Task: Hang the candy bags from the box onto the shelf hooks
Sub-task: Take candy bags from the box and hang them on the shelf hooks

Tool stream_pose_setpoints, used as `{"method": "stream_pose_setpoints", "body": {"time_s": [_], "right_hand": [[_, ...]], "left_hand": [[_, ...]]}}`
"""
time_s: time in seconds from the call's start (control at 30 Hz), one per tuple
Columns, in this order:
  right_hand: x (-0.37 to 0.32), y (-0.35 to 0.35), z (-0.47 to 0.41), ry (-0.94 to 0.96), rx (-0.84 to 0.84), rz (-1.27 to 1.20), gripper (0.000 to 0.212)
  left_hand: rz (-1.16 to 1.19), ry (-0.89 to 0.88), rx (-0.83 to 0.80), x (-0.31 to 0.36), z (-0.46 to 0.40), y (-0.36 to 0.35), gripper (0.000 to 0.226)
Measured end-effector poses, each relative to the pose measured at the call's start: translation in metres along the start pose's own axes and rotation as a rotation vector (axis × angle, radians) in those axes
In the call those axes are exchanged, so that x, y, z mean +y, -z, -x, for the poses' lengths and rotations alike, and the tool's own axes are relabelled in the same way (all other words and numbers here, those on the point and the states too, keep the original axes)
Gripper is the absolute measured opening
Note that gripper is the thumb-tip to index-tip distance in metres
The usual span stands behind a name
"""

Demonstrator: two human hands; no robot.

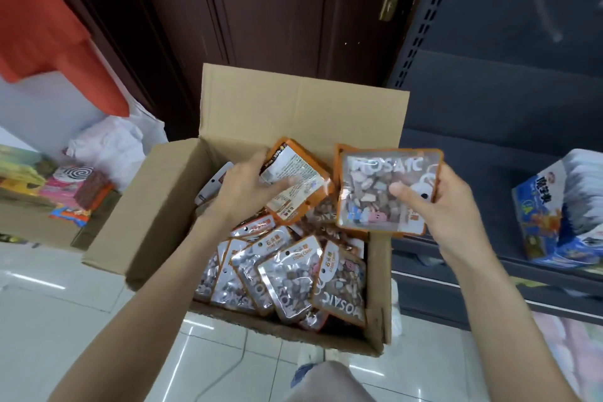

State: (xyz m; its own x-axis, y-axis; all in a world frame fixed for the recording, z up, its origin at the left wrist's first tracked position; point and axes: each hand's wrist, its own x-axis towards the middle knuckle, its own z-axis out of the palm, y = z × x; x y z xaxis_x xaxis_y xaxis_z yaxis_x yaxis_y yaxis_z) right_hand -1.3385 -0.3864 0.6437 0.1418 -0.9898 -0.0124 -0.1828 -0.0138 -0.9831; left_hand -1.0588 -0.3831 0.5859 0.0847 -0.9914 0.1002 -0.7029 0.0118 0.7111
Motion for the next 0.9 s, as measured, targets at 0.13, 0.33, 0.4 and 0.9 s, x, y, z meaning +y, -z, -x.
{"method": "stream_pose_setpoints", "body": {"time_s": [0.13, 0.33, 0.4, 0.9], "right_hand": [[-0.003, 0.001, 0.008, -0.170, -0.007, -0.439, 0.044], [0.000, 0.003, 0.018, -0.218, 0.026, -0.551, 0.024], [0.001, 0.009, 0.024, -0.204, 0.029, -0.555, 0.025], [0.040, 0.189, 0.084, -0.073, 0.188, -0.315, 0.017]], "left_hand": [[0.387, 0.158, 0.035, 0.043, 0.019, 0.006, 0.033], [0.680, 0.239, 0.071, 0.092, 0.042, -0.005, 0.042], [0.715, 0.267, 0.052, 0.100, 0.048, -0.008, 0.039], [0.617, 0.116, -0.159, 0.239, 0.098, -0.143, 0.049]]}}
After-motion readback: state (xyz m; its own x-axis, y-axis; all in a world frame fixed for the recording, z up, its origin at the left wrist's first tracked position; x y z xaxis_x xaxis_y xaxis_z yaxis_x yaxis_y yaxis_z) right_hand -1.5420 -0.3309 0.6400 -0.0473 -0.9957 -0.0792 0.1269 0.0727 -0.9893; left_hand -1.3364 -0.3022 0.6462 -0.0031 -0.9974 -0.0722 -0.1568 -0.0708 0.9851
